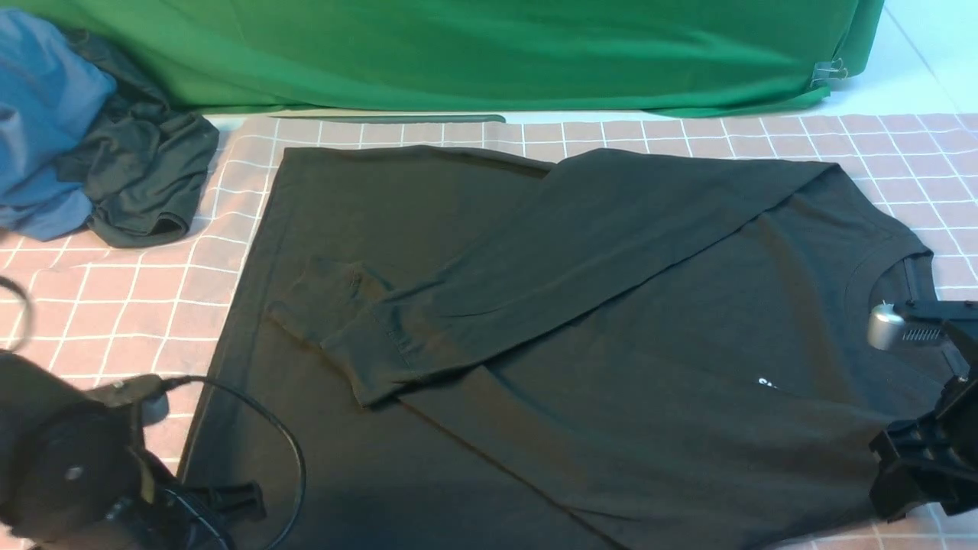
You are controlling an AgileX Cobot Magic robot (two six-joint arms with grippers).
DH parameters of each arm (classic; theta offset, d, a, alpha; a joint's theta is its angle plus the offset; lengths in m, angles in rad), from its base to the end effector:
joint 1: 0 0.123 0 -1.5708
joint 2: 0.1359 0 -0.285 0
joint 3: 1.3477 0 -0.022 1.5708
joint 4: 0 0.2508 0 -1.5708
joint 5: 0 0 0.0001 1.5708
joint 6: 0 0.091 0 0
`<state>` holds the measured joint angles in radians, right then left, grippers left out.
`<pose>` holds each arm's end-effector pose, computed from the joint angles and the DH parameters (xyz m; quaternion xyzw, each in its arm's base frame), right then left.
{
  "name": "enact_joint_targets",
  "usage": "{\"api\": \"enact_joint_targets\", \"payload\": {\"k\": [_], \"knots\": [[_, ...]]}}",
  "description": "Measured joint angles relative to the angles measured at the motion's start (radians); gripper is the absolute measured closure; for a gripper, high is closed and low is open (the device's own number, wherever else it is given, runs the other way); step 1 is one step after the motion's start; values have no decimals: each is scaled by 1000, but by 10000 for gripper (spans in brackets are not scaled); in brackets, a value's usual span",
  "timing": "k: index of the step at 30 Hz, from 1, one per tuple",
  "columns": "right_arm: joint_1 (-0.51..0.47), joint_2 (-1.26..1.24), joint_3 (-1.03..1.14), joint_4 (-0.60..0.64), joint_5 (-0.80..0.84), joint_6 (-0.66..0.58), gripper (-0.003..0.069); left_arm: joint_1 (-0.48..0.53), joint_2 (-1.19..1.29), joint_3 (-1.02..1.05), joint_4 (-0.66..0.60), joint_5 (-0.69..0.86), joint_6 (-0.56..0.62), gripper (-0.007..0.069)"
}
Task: Fold a long-sleeved shirt over a pink coffee tablecloth.
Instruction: 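Grasp the near edge of the shirt at its hem and shoulder corners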
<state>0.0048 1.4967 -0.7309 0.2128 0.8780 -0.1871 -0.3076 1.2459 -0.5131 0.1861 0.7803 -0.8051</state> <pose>0.2288 0.0159 0.1774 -0.0283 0.9962 0.0812 0.0145 0.1692 -0.0413 0.1804 -0.1852 0.9775 0.0214 0.0982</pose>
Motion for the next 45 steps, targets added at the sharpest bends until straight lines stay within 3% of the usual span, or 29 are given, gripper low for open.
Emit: {"api": "enact_joint_targets", "payload": {"k": [11, 14, 18, 24, 39, 40, 45], "knots": [[114, 0, 0, 2, -47, 56, 158, 0, -116, -19, -2, 66, 1, 578], [153, 0, 0, -1, -23, -1, 158, 0, -116, -19, -2, 54, 1, 578], [281, 0, 0, -6, 1, -111, 158, 0, -116, -19, -2, 45, 1, 578], [418, 0, 0, -111, -76, -149, 158, 0, -116, -19, -2, 42, 4, 578], [439, 89, 1, -152, -152, -202, 164, 0, -116, -19, -3, 29, 29, 578], [439, 91, 0, -153, -156, -202, 174, 0, -116, -19, -3, 27, 29, 578], [439, 90, -1, -171, -191, -197, 516, 0, -116, -27, -62, 1, 31, 578]]}}
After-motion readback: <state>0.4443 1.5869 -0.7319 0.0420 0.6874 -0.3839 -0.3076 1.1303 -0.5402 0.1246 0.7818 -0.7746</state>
